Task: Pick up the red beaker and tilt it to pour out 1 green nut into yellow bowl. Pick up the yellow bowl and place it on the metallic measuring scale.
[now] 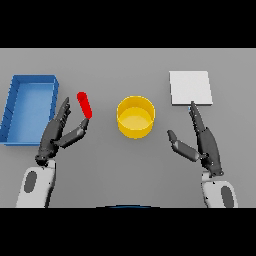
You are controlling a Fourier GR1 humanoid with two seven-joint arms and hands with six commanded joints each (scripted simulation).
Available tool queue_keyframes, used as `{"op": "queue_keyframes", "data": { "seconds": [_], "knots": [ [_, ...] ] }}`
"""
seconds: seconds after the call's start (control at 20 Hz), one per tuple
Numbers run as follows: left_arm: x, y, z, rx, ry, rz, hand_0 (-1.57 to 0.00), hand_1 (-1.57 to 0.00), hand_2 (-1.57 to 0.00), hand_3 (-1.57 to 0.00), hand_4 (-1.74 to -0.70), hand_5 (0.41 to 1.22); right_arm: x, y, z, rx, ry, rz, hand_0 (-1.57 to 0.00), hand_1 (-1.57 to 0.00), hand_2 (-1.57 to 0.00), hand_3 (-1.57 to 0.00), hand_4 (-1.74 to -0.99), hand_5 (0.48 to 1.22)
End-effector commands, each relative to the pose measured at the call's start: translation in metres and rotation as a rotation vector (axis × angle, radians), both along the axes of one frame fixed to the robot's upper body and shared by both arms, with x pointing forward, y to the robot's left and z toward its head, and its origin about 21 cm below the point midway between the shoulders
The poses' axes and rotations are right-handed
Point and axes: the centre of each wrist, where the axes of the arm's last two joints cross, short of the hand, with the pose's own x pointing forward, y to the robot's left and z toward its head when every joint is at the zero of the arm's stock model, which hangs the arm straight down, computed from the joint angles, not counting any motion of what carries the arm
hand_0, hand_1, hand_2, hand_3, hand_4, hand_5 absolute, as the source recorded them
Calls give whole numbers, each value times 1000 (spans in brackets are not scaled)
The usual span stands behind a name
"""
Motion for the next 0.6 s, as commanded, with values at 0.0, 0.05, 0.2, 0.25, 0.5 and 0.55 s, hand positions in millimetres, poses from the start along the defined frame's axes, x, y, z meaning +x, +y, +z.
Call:
{"op": "queue_keyframes", "data": {
  "seconds": [0.0, 0.05, 0.2, 0.25, 0.5, 0.55],
  "knots": [
    [8, 0, -4, 11, -1, -4, 1, 1, 1, 1, -1178, 648, 1, -2, 3, 7, -7, 1, 1, 1, 1, 1, -1219, 626],
    [13, -1, -7, 18, -5, -11, 1, 1, 1, 1, -1177, 644, 3, -4, 4, 7, -5, -4, 1, 1, 1, 1, -1220, 626],
    [31, -3, -12, 18, -3, -22, 1, 1, 1, 1, -1180, 636, 0, -2, 4, 16, -2, 3, 1, 1, 1, 1, -1229, 626],
    [37, -4, -12, 16, -11, -29, 1, 1, 1, 1, -1183, 637, 1, -1, 1, 9, 6, 1, 1, 1, 1, 1, -1227, 625],
    [63, -14, -11, 62, -19, -47, 1, 1, 1, 1, -1197, 657, 1, -2, 4, 7, -5, -3, 1, 1, 1, 1, -1227, 630],
    [66, -17, -12, 71, -14, -47, 1, 1, 1, 1, -1197, 661, 1, -1, 4, 5, 2, -5, 1, 1, 1, 1, -1226, 631]
  ]
}}
